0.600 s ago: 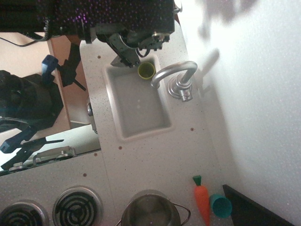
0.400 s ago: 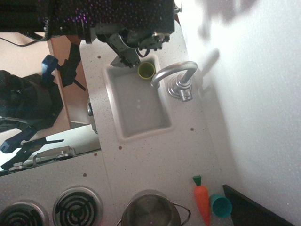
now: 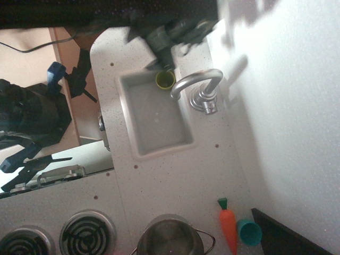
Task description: Turn faucet right
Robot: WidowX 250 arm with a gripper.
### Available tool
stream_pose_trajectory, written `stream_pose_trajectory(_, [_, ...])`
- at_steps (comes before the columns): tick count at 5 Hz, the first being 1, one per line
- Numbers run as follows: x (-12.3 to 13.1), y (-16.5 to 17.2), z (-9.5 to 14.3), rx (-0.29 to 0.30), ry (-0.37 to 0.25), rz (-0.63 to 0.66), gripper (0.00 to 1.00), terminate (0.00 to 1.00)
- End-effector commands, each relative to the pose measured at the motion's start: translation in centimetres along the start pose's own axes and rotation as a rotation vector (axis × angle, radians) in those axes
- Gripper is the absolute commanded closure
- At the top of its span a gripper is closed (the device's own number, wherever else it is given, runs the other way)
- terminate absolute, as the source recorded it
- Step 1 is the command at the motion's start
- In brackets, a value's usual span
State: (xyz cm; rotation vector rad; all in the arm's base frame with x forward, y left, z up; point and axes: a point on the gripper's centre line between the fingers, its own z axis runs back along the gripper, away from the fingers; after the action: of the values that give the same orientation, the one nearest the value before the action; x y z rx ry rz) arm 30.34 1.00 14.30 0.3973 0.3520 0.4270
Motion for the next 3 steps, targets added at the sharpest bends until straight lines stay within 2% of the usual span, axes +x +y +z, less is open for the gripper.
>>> stream_pose_trajectory(1, [2.1,-3.2,-1.1,0.047,-0.014,-0.022,0.00,0.00])
stream_pose_trajectory(2, [-1.1,-4.8,0.0,-0.216,-0.081,-0.140,0.00,0.00])
stream_pose_trajectory(3, [-4.9,-5.8,3.6,-0.504,-0.251,-0.224,0.00,0.00])
